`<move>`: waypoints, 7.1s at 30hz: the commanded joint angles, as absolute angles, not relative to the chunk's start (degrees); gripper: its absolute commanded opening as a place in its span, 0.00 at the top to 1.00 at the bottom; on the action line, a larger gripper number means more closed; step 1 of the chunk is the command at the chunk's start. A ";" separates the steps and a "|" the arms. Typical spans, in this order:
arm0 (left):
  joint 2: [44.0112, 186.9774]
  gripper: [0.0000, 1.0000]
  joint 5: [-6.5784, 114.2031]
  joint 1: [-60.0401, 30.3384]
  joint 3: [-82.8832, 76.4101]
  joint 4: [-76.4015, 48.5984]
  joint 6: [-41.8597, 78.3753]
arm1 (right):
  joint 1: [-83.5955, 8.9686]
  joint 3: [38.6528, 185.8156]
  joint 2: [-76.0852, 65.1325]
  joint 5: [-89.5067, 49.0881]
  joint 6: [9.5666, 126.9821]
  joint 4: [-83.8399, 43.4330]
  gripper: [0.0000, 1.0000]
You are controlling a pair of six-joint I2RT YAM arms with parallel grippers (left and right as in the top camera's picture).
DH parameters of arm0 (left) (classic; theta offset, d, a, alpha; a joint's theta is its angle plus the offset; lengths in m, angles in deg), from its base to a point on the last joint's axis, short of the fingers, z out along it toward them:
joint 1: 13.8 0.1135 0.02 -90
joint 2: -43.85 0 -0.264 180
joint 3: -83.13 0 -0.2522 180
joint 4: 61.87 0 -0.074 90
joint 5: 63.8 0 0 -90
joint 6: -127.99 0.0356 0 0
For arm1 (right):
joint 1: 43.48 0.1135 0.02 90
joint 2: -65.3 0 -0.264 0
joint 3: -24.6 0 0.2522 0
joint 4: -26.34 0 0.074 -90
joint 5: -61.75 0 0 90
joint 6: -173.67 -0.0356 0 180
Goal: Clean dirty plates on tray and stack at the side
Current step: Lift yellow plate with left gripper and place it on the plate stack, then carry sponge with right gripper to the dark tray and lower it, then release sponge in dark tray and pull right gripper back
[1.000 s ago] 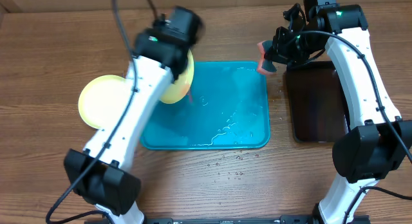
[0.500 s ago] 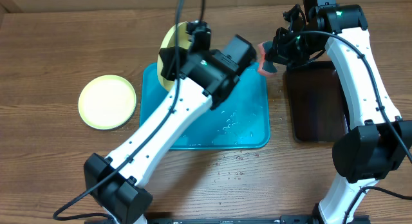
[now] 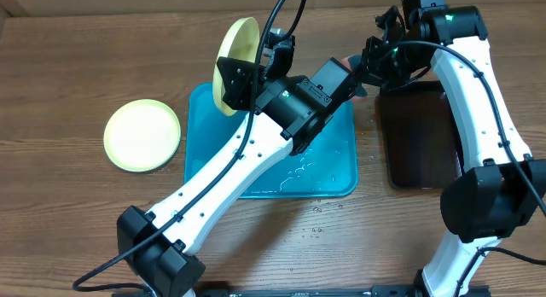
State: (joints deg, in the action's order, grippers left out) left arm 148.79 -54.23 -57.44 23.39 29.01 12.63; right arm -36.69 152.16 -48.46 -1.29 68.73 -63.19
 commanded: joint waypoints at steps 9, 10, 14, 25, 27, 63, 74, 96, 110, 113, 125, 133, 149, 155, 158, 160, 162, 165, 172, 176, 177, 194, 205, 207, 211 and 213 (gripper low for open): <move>147.79 0.96 -20.94 -49.88 23.91 28.07 9.37 | -36.80 153.10 -48.06 -1.25 69.39 -62.99 0.96; 147.79 0.96 -17.11 -48.11 23.93 28.05 10.53 | -36.80 153.10 -48.06 -1.25 69.39 -62.99 0.96; 147.77 0.96 -2.36 -39.69 23.91 27.72 15.19 | -36.80 153.10 -48.06 -1.23 69.39 -62.99 0.96; 147.77 0.96 30.03 -12.68 23.91 26.33 27.89 | -36.80 153.10 -48.06 -1.25 69.41 -63.03 0.96; 147.77 0.96 31.17 -8.11 23.91 26.61 29.07 | -36.80 153.10 -48.06 -1.25 69.39 -63.03 0.96; 147.79 0.66 28.81 17.25 -5.60 0.19 26.22 | -36.80 153.10 -48.06 -1.23 69.39 -62.99 0.95; 147.77 0.58 34.75 12.07 11.30 11.79 32.26 | -38.77 154.39 -47.96 -11.24 67.60 -67.97 0.96; 147.77 0.47 36.09 -15.21 13.42 5.98 32.89 | -49.63 143.81 -48.02 -34.21 80.60 -66.44 0.96; 147.77 0.44 36.09 -16.68 13.42 5.19 32.87 | -49.65 119.61 -48.02 -33.55 92.78 -47.89 0.96; 147.77 0.44 36.11 -16.68 13.42 5.19 32.87 | -49.65 119.59 -48.00 -33.55 92.73 -46.36 0.91; 147.77 0.00 36.17 -16.68 13.42 5.26 32.67 | -49.65 128.77 -47.21 -33.51 90.48 -52.91 0.05; 147.77 0.00 36.13 -16.68 13.42 5.23 32.69 | -49.54 147.41 -41.57 -26.08 89.63 -66.44 0.00; 147.77 0.00 36.13 -16.68 13.42 5.23 32.69 | -49.54 161.03 -23.02 -7.50 89.39 -79.60 0.00; 147.77 0.00 36.13 -16.68 13.42 5.23 32.69 | -49.56 161.03 -17.36 -4.81 89.45 -79.60 0.00; 147.77 0.00 36.13 -16.68 13.42 5.23 32.69 | -49.56 161.03 -16.46 -6.45 89.50 -79.60 0.00; 147.77 0.00 36.13 -16.68 13.42 5.23 32.69 | -49.56 161.03 -16.44 -6.54 89.50 -79.69 0.00; 147.77 0.00 36.13 -16.68 13.42 5.23 32.69 | -49.56 161.01 -16.46 -6.52 89.48 -79.45 0.00; 147.77 0.00 36.11 -16.68 13.42 5.23 32.69 | -49.56 161.01 -16.46 -6.54 89.50 -78.57 0.00; 147.77 0.00 36.11 -16.68 13.42 5.23 32.69 | -49.54 160.29 -16.31 -7.65 89.69 -74.09 0.00; 147.77 0.00 36.13 -16.68 13.42 5.23 32.69 | -49.24 158.28 -14.73 -7.63 89.69 -68.43 0.00; 147.77 0.00 36.11 -16.68 13.42 5.23 32.69 | -48.91 157.27 -14.10 -7.65 89.69 -66.66 0.00; 147.77 0.00 36.13 -16.68 13.42 5.23 32.69 | -46.53 96.11 18.66 -9.62 89.67 -14.95 0.00; 147.77 0.00 36.11 -16.68 13.42 5.23 32.69 | -42.92 52.60 47.54 -13.69 89.45 16.16 0.00; 147.77 0.00 36.11 -16.68 13.42 5.23 32.69 | -42.40 48.27 50.60 -14.67 89.45 18.54 0.00; 147.77 0.00 36.13 -16.68 13.42 5.23 32.69 | -41.48 43.20 54.84 -16.88 89.45 19.63 0.00; 147.77 0.00 36.11 -16.68 13.42 5.23 32.69 | -41.17 42.02 56.28 -18.23 89.48 19.57 0.00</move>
